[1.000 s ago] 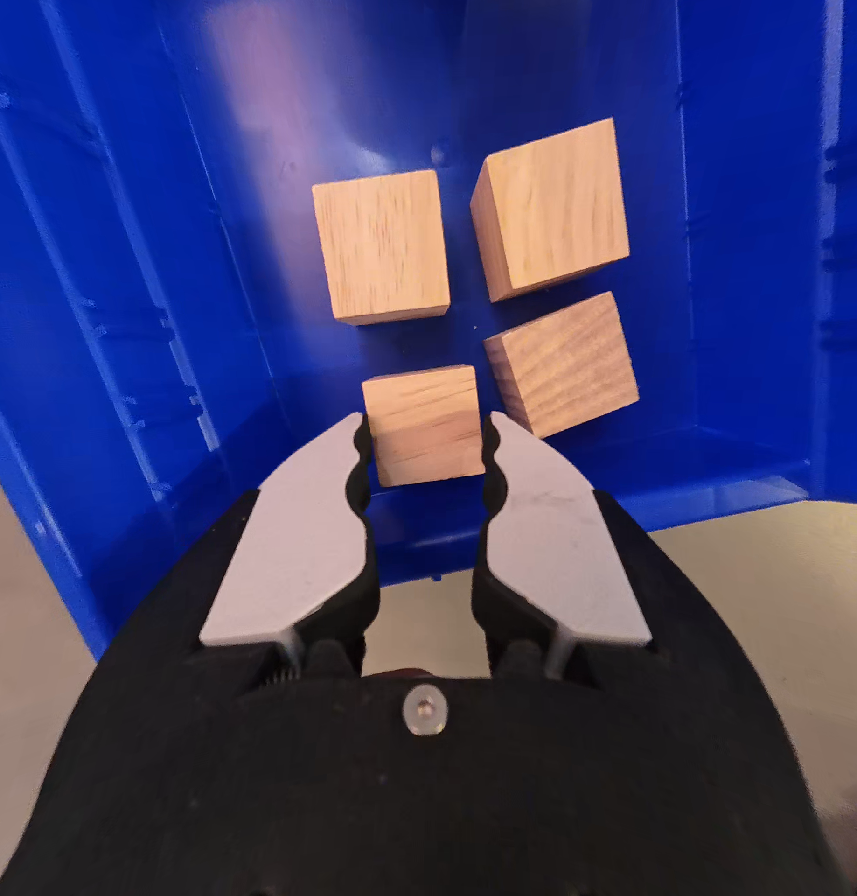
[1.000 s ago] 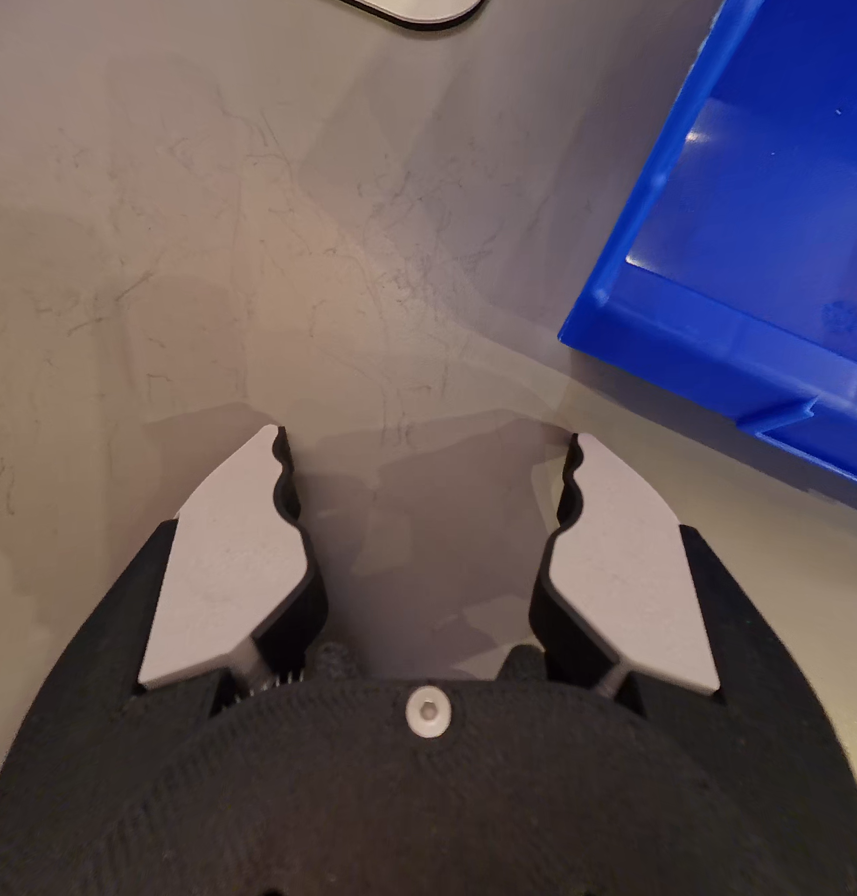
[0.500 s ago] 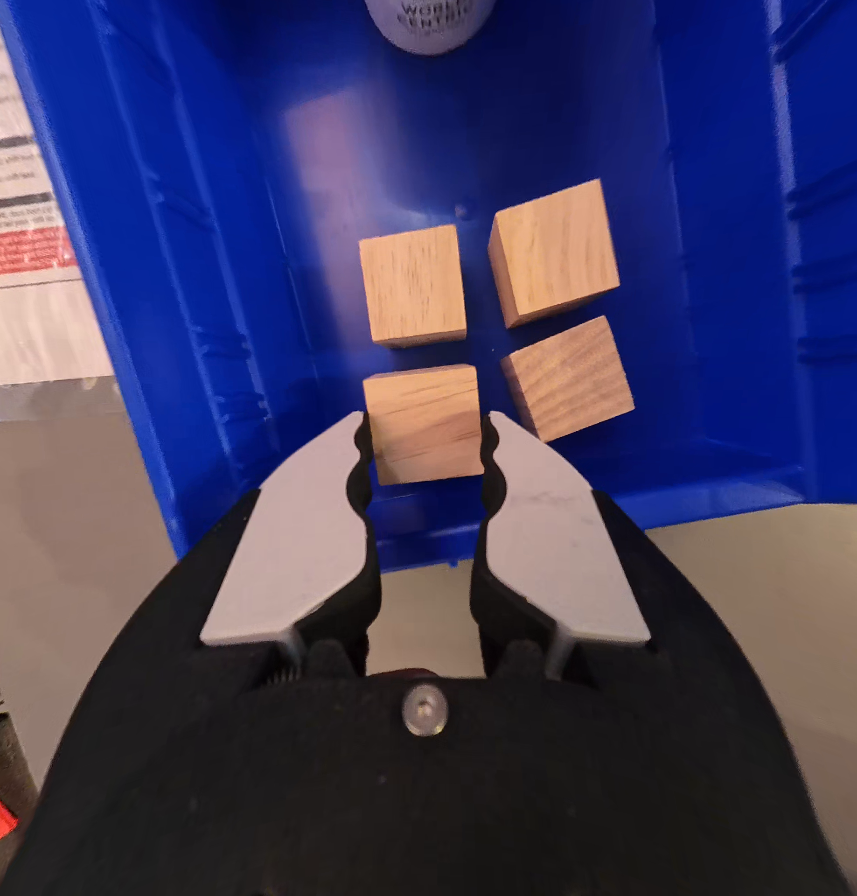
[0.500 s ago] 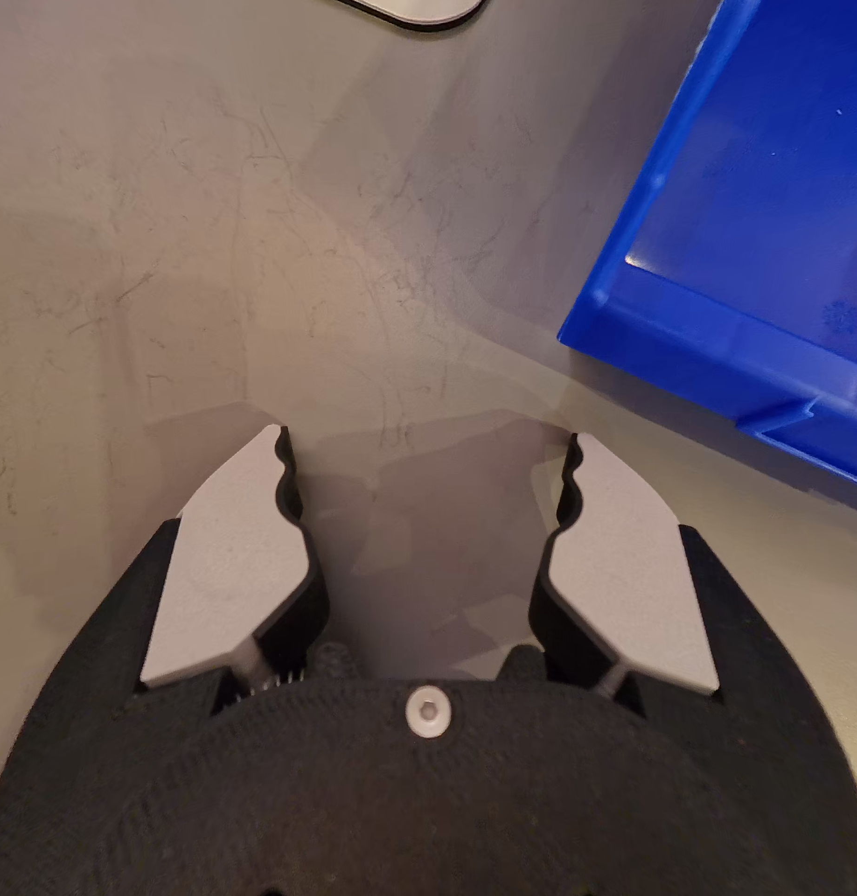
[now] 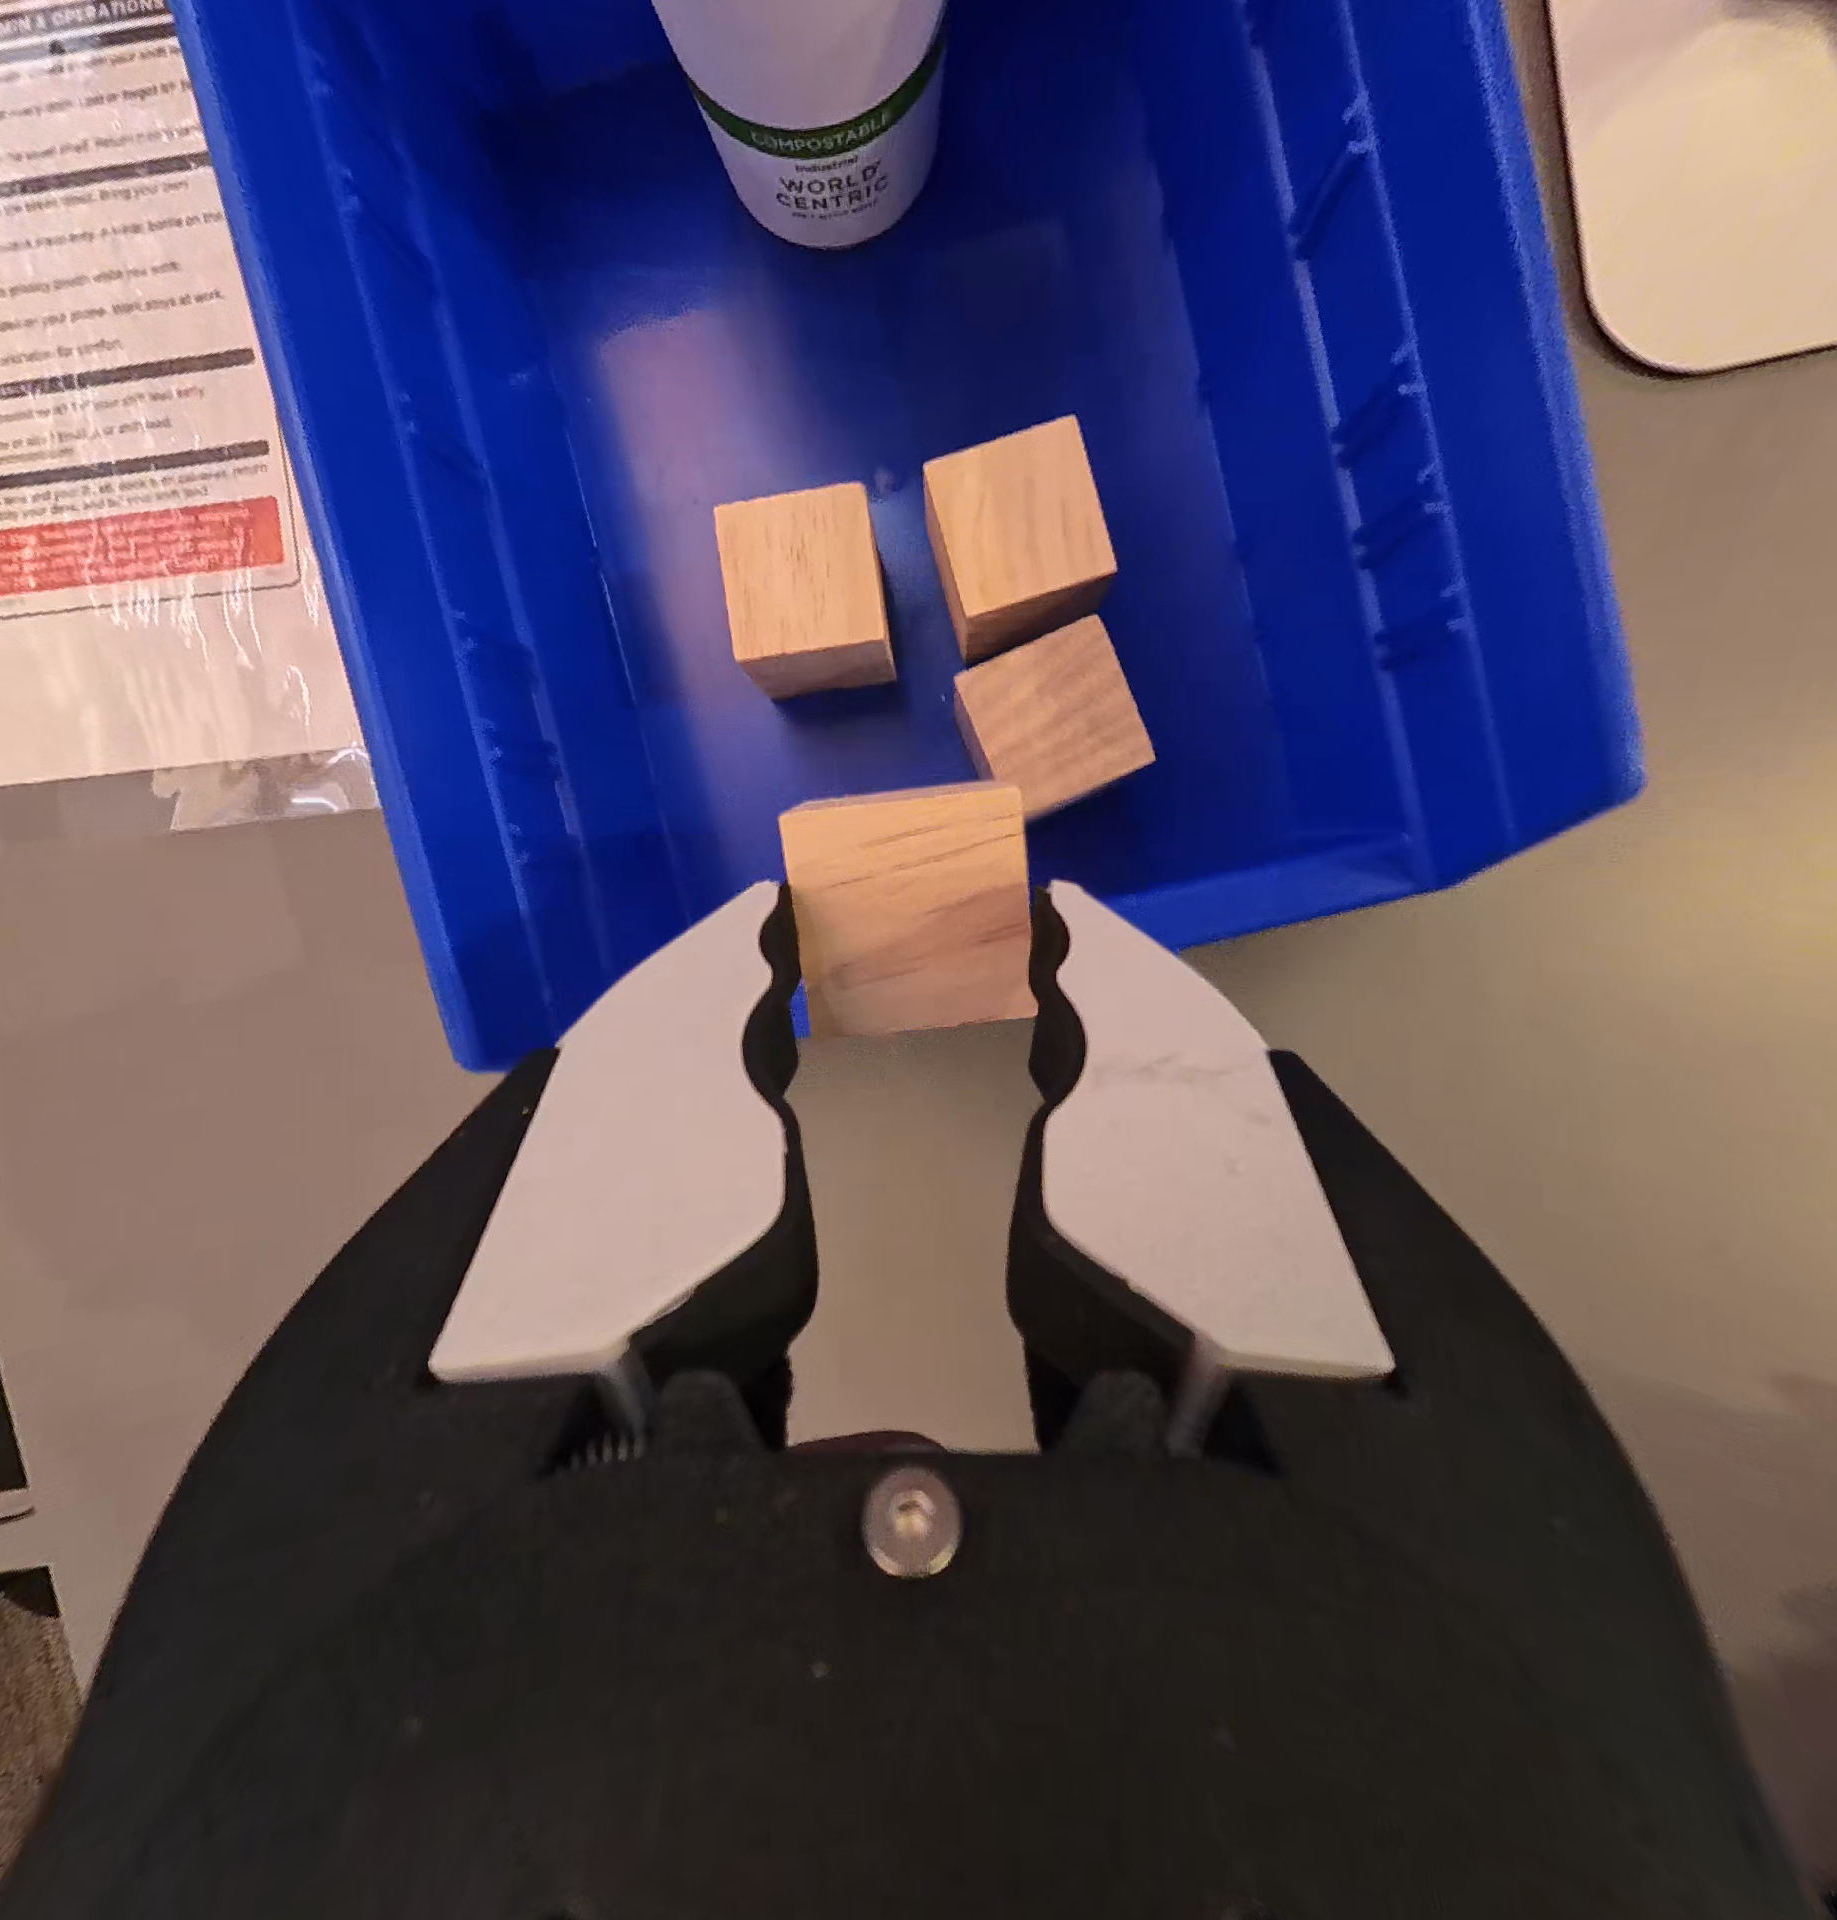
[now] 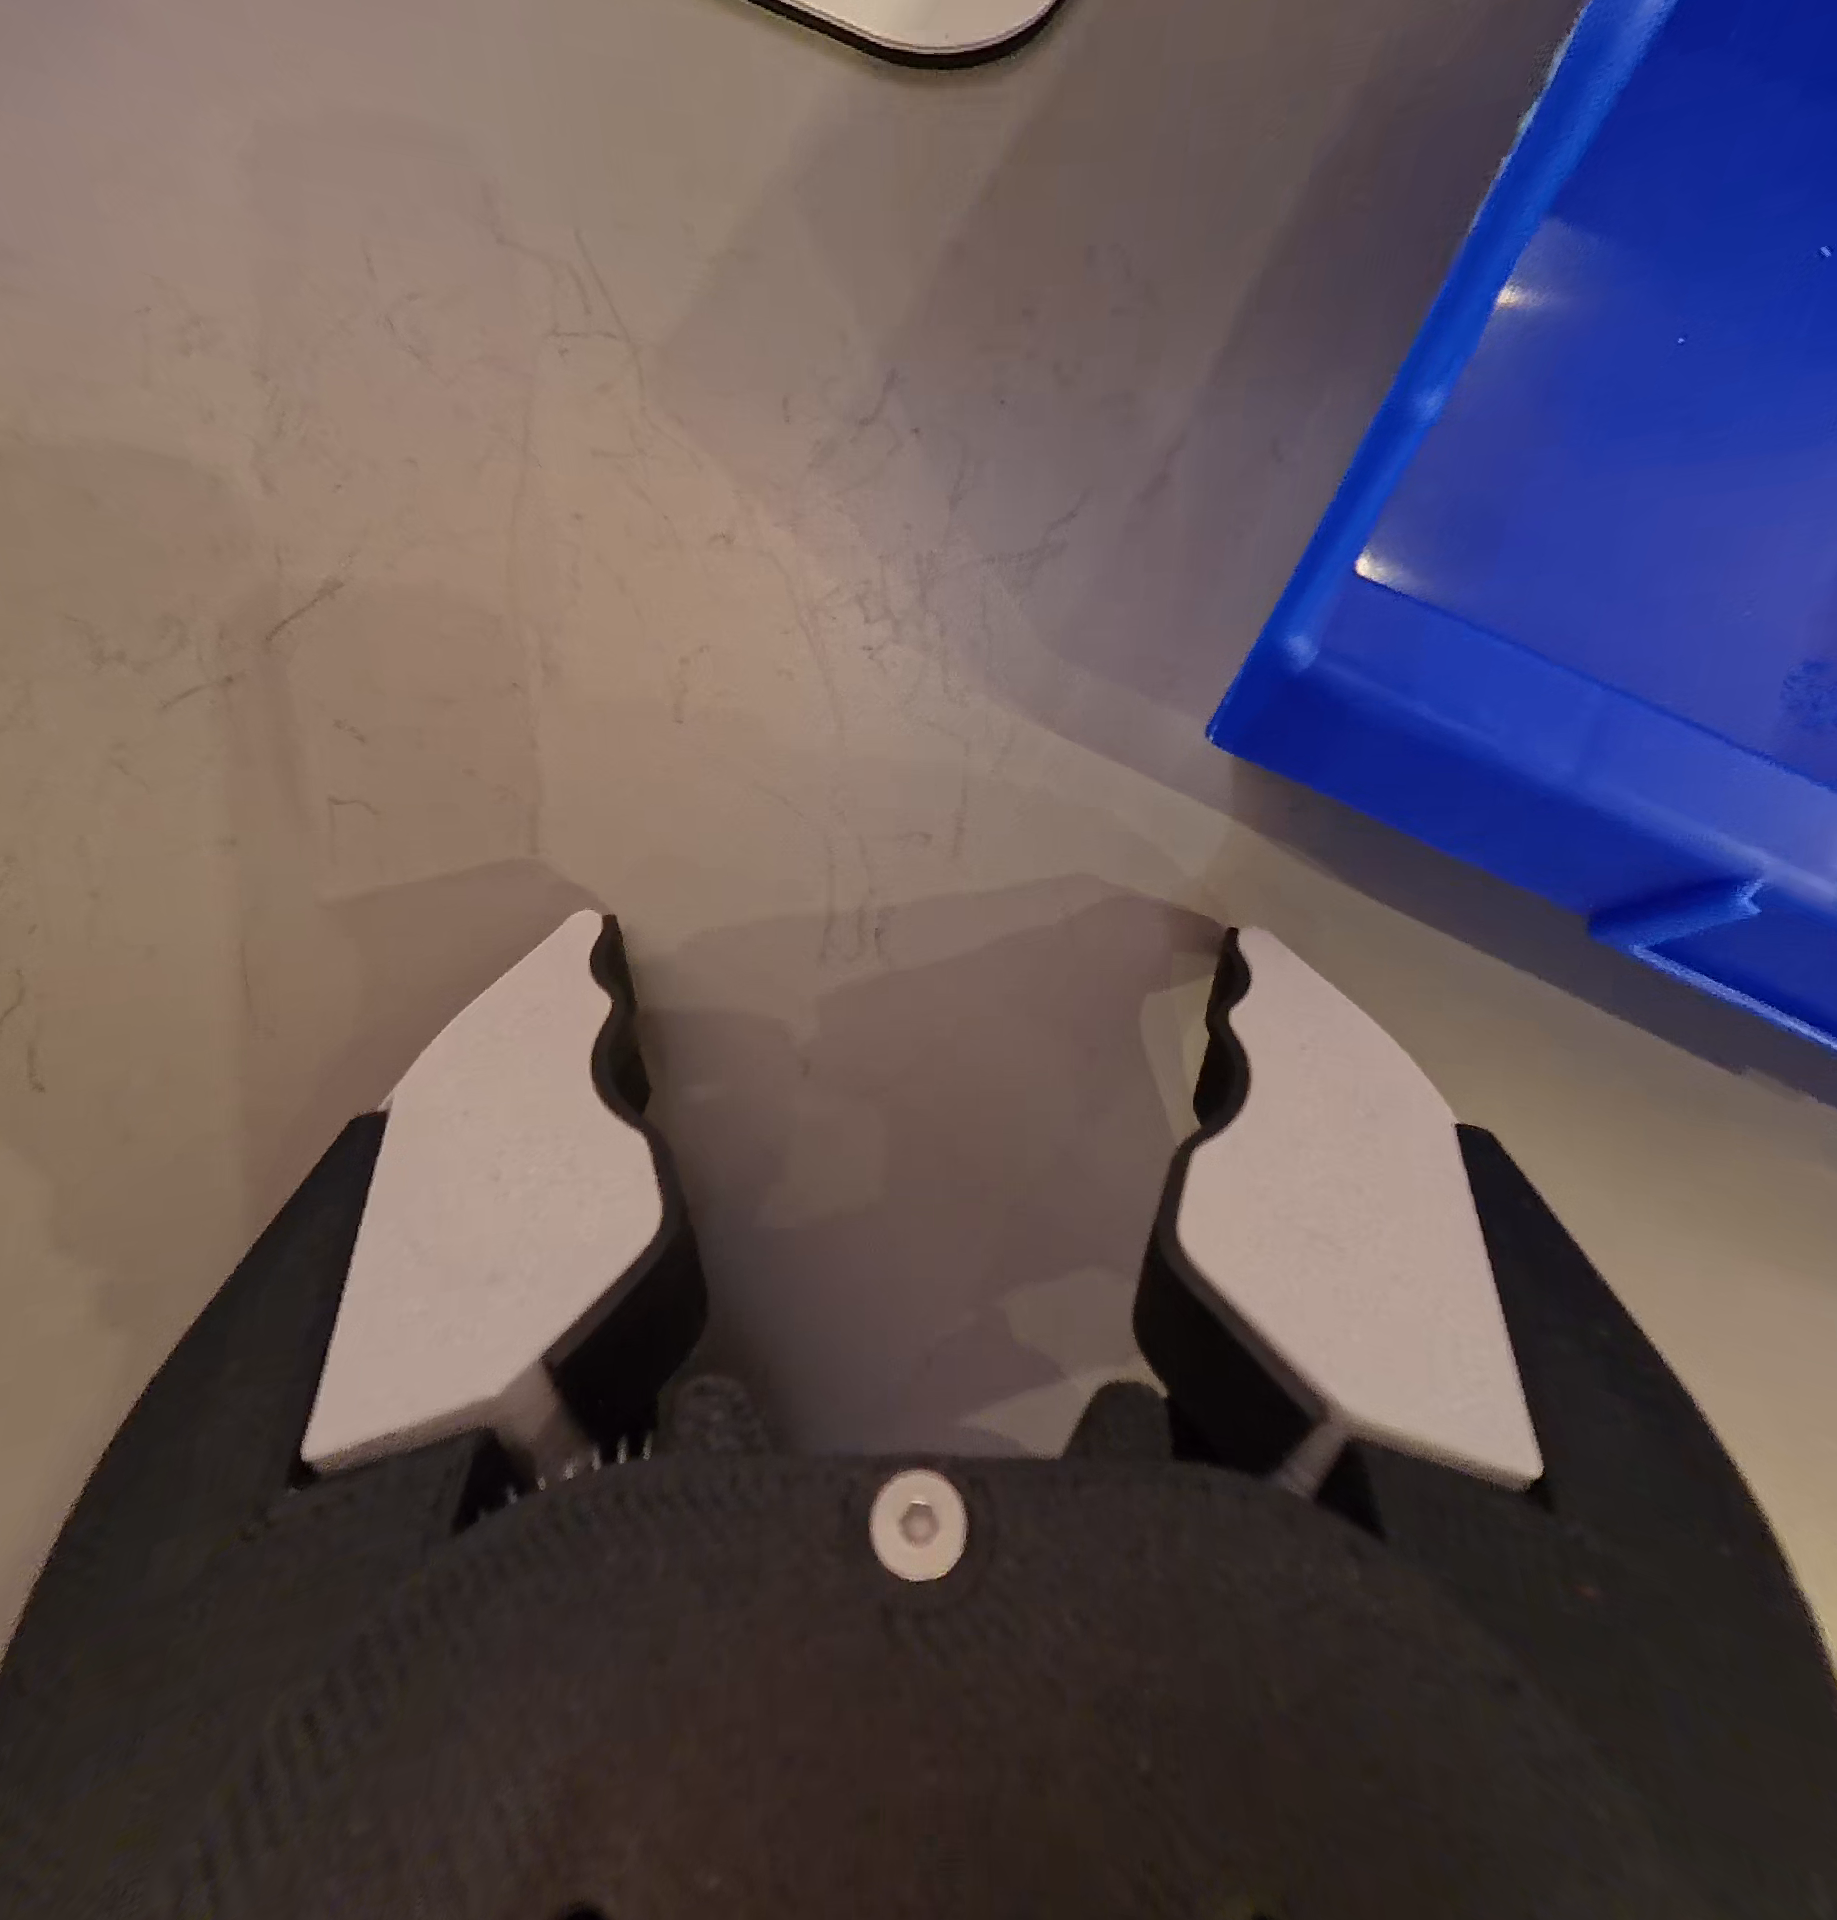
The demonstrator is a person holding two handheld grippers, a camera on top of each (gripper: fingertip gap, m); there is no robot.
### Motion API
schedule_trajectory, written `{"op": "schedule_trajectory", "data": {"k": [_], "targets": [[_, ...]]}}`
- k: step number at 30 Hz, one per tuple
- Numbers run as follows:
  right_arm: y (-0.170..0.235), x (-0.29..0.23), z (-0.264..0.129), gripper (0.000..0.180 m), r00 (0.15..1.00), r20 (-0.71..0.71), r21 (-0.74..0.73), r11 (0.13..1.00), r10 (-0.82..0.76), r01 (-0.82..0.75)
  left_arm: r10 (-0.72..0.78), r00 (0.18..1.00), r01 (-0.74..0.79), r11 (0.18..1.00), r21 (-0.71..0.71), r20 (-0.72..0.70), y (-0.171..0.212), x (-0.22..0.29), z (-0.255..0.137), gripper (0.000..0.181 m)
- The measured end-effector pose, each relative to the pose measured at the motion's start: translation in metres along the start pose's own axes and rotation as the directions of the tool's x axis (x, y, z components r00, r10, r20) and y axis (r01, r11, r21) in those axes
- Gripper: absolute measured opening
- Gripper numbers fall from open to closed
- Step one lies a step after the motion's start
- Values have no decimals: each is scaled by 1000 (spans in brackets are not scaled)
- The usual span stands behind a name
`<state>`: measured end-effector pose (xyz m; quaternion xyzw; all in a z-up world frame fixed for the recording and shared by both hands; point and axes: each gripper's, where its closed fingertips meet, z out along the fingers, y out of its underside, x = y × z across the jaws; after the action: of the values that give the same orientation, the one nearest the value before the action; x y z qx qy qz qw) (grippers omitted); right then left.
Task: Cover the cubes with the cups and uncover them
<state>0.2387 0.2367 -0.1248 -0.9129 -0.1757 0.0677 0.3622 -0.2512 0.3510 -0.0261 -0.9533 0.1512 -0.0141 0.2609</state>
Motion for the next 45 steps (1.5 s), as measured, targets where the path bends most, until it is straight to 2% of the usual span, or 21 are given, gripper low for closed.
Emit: {"op": "schedule_trajectory", "data": {"k": [8,19,26,39,45], "targets": [[-2,-9,0,107,998,56,5,999,-41,41,-25,999,25,1000,1,-20,30,19,-21,42],[-10,-14,9,108,985,128,6,993,-115,115,-54,998,53,997,-52,-29,78,47,-22,42],[-10,-15,8,108,983,139,9,993,-119,119,-76,997,74,995,-64,-34,93,55,-25,42],[-10,-12,7,105,986,136,17,995,-99,97,-59,997,56,996,-74,-40,94,60,-21,42],[-10,-12,8,104,987,126,14,995,-102,101,-101,993,93,986,-137,-56,127,59,-9,42]]}}
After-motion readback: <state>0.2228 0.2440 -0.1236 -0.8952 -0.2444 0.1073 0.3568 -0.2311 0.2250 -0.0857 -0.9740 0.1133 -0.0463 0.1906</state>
